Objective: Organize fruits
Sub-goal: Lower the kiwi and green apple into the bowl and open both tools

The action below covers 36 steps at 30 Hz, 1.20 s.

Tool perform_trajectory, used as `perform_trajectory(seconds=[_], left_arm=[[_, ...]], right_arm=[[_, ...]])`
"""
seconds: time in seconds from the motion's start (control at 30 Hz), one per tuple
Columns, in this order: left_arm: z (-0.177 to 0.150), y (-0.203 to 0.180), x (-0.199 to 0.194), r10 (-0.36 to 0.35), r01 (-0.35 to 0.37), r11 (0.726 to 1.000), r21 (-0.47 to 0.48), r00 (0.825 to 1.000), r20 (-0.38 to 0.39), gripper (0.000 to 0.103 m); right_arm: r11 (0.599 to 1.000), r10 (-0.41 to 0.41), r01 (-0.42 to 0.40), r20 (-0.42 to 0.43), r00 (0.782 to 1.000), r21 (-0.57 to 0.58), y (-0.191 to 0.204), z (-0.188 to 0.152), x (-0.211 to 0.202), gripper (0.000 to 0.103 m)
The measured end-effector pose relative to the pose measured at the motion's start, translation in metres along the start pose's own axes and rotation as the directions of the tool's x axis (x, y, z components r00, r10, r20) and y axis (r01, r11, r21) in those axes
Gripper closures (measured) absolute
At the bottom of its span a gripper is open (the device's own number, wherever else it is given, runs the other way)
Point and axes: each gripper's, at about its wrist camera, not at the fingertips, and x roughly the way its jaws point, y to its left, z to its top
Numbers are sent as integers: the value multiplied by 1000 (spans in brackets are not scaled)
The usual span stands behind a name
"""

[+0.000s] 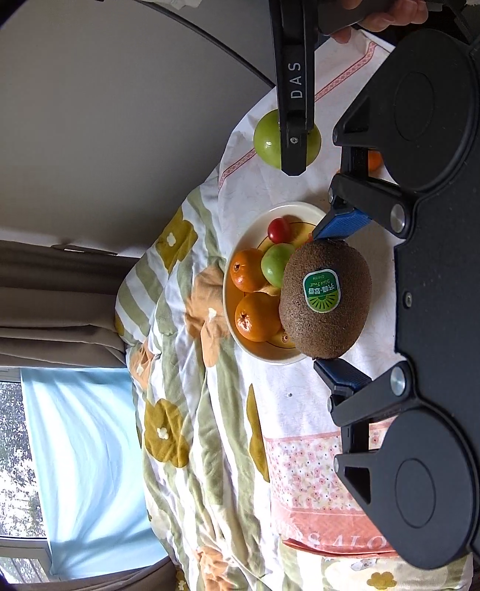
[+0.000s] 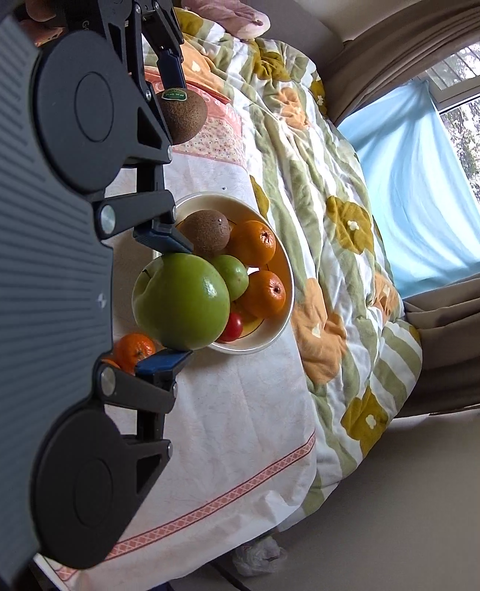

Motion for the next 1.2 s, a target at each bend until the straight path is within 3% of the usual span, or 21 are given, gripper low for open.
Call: perform_trajectory(seconds=[0.43, 0.9, 0.93, 1.0, 1.03, 1.2], left_arm=[[9, -25, 67, 116, -120, 990, -74, 992, -50, 31], [-3, -45, 115, 204, -214, 973, -86, 972, -116, 29], [-2, -45, 117, 206, -217, 972, -87, 971, -120, 28], [-2, -46, 113, 207, -216, 972, -93, 973, -99, 9], [-1, -47, 110, 207, -215, 972, -95, 975, -82, 4], [0, -47, 94, 217, -223, 971, -85, 973, -73, 2]], right_arm=[[988, 97, -109, -108, 989, -110, -37, 40, 61, 33], [965, 153, -191, -210, 966, -178, -50, 50, 104, 33], [965, 155, -194, -212, 965, -179, -50, 50, 105, 33], [963, 158, -199, -215, 964, -182, -50, 51, 106, 33], [962, 161, -202, -215, 963, -183, -51, 51, 105, 33], [954, 180, -223, -212, 961, -200, -50, 51, 103, 33]])
